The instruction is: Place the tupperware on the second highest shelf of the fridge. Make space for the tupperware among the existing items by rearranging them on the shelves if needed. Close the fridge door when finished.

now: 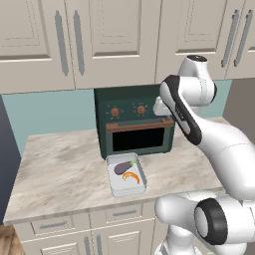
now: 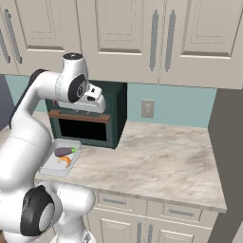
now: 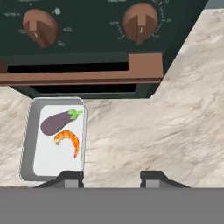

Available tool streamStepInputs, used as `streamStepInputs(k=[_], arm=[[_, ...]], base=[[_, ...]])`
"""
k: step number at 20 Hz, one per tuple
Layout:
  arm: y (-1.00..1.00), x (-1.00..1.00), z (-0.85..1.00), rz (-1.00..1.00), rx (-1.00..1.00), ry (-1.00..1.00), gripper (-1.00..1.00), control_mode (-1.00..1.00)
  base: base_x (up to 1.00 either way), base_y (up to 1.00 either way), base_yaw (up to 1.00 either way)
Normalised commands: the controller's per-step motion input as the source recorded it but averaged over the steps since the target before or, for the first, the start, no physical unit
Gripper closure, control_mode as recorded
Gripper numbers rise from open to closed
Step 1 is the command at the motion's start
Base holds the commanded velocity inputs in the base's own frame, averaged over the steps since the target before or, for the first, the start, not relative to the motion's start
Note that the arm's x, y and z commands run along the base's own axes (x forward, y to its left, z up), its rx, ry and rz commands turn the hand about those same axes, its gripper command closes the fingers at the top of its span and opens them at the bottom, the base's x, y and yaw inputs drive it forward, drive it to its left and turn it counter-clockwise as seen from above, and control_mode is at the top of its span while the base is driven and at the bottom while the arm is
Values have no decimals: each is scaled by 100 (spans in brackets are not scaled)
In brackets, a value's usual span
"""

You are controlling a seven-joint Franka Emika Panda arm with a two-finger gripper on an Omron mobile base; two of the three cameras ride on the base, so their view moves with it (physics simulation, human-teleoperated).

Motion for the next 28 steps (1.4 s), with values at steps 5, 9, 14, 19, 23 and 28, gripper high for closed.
streamStepInputs(k=[5,9,14,19,23,28], arm=[[11,0,-38,0,0,-1,-100,-100],[15,-6,-84,0,0,-4,-100,-100],[9,-1,-74,0,0,0,-100,-100],[12,0,-55,0,0,0,-100,-100],[28,0,-54,0,0,0,-100,-100],[39,8,-54,0,0,0,-100,-100]], base=[[0,0,0],[0,0,0],[0,0,0],[0,0,0],[0,0,0],[0,0,0]])
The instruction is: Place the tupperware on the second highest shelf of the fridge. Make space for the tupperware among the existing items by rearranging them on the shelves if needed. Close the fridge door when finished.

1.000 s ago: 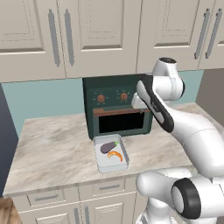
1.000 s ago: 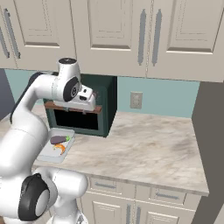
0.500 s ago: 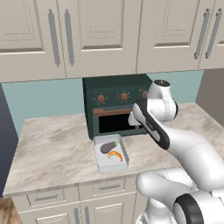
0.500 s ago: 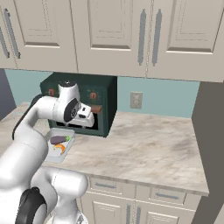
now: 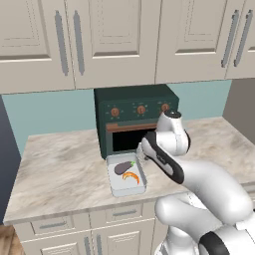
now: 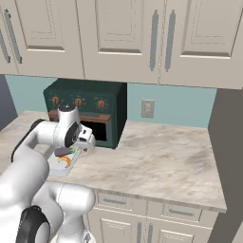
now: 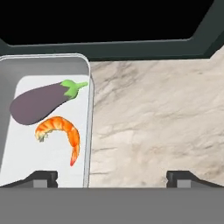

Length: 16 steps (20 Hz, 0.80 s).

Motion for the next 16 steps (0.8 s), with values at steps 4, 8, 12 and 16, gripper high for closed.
streamStepInputs(k=[4,8,12,16], arm=[[29,19,-57,0,0,0,-100,-100],[23,27,-49,0,0,0,-100,-100],[13,24,-35,0,0,0,-100,-100],[2,20,-16,0,0,0,-100,-100]], base=[[0,0,0],[0,0,0],[0,0,0],[0,0,0]])
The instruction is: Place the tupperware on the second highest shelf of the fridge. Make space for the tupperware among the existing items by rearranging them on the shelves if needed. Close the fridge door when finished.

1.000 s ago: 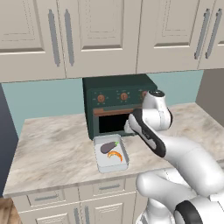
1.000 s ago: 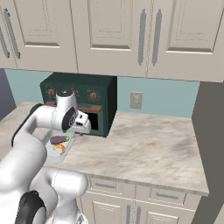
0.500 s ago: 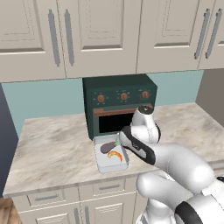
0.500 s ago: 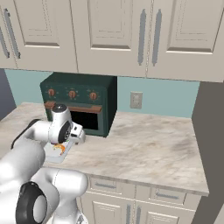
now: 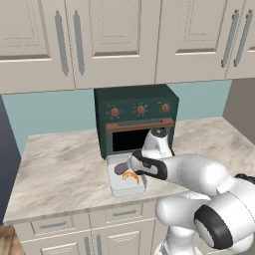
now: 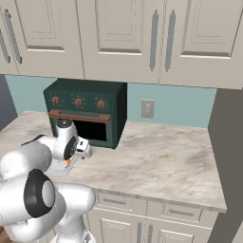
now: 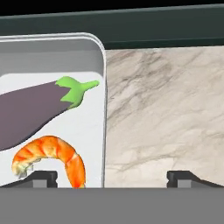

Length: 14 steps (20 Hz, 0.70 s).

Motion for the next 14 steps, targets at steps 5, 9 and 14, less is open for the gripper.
streamStepInputs(k=[5,9,14], arm=[[0,21,-19,0,0,0,-100,-100],[0,20,-24,0,0,0,-100,-100],[0,18,-23,0,0,0,-100,-100]], base=[[0,0,0],[0,0,0],[0,0,0]])
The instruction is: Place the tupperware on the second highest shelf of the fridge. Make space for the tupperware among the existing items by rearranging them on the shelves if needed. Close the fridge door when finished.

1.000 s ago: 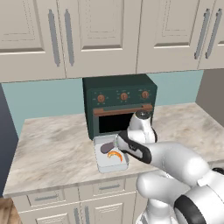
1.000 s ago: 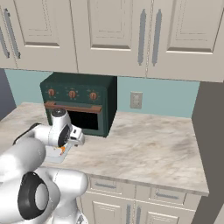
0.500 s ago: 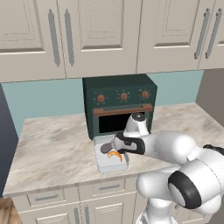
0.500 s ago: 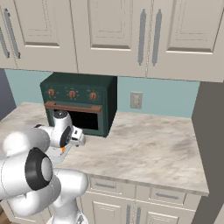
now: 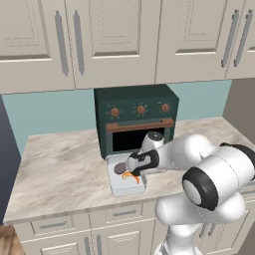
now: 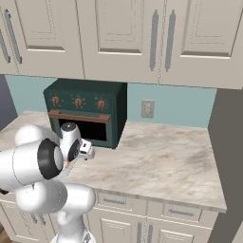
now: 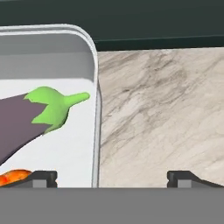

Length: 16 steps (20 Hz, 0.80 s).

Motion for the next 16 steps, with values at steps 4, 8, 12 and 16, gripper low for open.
streamStepInputs(k=[4,8,12,16], arm=[[5,17,-21,0,0,0,-100,-100],[10,12,-17,0,0,0,-100,-100],[3,6,-9,0,0,0,-100,-100],[0,0,-7,0,0,0,-100,-100]], base=[[0,0,0],[0,0,0],[0,0,0],[0,0,0]])
